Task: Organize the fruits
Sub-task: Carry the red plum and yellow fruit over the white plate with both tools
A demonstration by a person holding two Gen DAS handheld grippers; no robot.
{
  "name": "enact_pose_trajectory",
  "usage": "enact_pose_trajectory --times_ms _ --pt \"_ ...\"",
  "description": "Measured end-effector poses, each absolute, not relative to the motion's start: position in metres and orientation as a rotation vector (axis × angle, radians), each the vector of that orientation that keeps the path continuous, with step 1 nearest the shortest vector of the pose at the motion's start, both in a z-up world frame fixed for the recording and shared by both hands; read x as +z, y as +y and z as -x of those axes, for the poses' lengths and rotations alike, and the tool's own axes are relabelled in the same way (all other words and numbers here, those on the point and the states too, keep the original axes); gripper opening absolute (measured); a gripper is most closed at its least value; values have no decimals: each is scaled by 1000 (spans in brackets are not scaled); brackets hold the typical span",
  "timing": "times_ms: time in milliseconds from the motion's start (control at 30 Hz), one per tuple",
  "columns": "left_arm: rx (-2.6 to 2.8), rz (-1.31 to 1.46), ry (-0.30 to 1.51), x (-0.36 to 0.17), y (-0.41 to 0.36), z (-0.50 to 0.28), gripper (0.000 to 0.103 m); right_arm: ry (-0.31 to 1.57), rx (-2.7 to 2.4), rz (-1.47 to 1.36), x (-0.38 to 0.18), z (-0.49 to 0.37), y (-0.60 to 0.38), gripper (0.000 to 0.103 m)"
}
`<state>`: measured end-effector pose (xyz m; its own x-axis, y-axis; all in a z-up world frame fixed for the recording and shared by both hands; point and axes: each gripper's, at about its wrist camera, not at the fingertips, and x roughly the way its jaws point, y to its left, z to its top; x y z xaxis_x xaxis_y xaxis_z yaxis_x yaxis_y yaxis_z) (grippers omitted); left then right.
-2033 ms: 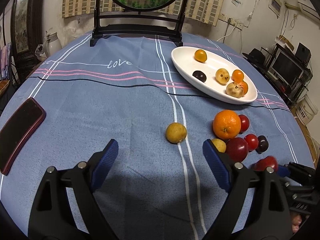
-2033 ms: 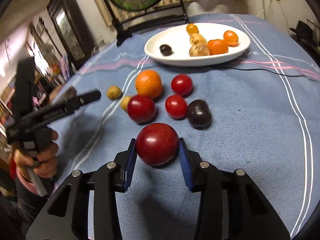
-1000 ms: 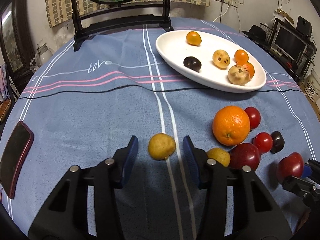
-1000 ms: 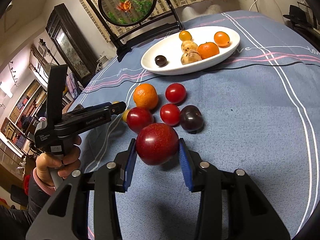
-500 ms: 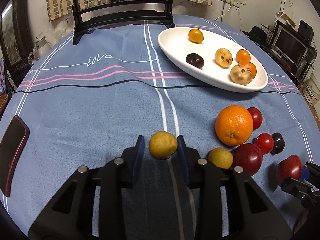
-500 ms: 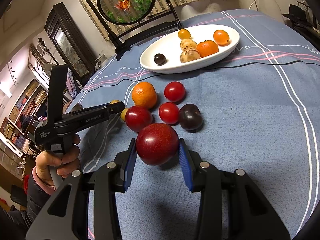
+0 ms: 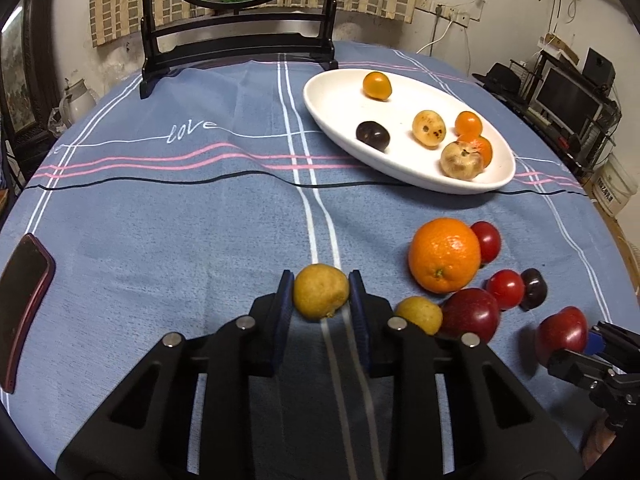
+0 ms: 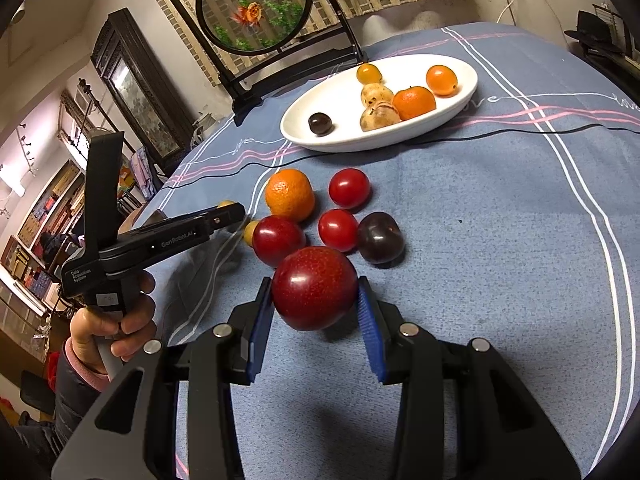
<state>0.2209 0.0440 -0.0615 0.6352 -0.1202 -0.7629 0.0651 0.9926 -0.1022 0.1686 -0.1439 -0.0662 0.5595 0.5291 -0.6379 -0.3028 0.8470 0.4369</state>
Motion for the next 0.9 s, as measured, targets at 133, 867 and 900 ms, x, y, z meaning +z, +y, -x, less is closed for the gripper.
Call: enact_pose_trajectory --times_ms 133,867,900 --pt "-159 95 838 -52 42 -218 28 818 521 -309 -60 -172 -147 41" --pt "-151 151 833 -30 -12 -391 28 680 262 -216 -36 -365 -167 41" --pt "-148 151 841 -33 -10 -393 28 682 266 -214 -37 -365 -167 41"
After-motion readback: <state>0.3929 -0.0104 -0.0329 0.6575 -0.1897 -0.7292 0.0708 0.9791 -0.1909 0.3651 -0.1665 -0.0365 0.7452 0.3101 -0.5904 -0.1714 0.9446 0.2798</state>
